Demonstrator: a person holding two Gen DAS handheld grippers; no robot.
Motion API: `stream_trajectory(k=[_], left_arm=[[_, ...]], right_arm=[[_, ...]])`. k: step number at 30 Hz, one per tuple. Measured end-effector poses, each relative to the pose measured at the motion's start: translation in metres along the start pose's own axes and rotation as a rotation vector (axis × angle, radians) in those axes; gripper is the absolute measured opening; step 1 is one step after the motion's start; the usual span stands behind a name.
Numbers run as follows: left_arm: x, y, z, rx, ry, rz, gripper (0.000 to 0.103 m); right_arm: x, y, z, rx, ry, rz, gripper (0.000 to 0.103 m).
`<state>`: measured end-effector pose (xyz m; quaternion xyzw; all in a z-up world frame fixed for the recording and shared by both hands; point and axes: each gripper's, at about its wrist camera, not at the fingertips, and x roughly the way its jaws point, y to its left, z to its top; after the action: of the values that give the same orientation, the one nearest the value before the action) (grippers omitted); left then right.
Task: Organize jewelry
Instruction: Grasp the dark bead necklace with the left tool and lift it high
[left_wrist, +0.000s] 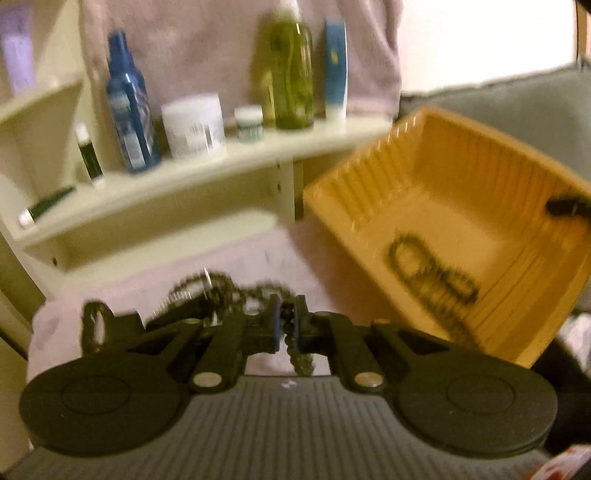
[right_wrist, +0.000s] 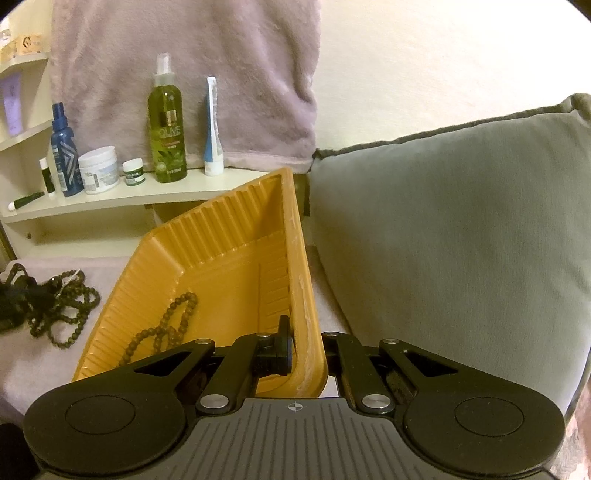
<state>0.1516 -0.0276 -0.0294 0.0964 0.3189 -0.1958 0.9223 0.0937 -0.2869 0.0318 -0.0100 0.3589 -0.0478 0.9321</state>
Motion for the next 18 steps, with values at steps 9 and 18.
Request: stream_trajectory(k=[9, 18], left_arm=[[-0.056, 0.029, 0.057, -0.048, -0.125, -0.013, 0.006], [-0.094, 0.037, 0.104, -0.019, -0.232, -0.018, 0.006]], right_arm=[[-0.005, 0.001, -0.001, 0.002, -0.009, -0.002, 0.005], [-0.008, 0.004, 0.001, -0.003, -0.022, -0.002, 0.005]])
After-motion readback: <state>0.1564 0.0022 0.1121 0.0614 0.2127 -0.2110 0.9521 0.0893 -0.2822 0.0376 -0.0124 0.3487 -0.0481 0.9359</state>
